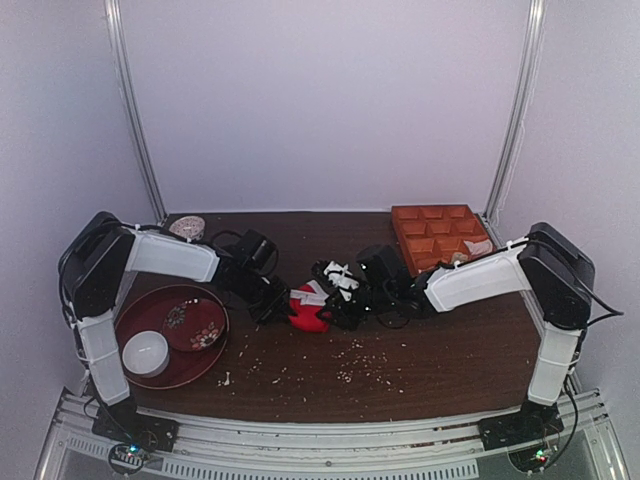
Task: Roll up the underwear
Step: Roll the underwear at the center of the board.
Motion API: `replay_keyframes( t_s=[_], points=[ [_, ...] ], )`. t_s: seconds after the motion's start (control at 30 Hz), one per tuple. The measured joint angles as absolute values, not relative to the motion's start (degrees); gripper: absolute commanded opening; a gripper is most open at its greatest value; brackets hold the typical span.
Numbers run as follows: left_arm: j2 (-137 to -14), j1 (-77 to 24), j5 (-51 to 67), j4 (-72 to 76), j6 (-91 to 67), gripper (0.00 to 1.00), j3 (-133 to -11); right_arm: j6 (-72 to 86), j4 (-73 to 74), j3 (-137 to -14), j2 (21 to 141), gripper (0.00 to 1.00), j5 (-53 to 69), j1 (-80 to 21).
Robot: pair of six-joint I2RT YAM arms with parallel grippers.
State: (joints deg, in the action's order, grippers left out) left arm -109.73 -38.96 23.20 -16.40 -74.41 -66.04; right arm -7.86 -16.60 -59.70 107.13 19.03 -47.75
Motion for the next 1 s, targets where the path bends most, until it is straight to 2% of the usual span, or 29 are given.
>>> replay_keyframes(
  t_s=[0.7, 0.87, 1.0],
  points=[
    [-109.73, -38.96, 23.27, -16.4, -74.43, 0.0, -66.04, -15.62, -15.73, -61.49, 110.74, 0.41, 16.67, -51.11],
    [-109.75, -38.96, 23.31, -16.38, -74.46, 0.0, -66.04, -17.02, -15.25, -62.72, 112.71, 0.32, 15.51, -51.29],
    [-109.78, -38.96, 23.42, -16.34, -74.46, 0.0, -66.04, -18.09, -14.79, -62.76, 113.21, 0.16, 14.48, -51.7]
  ],
)
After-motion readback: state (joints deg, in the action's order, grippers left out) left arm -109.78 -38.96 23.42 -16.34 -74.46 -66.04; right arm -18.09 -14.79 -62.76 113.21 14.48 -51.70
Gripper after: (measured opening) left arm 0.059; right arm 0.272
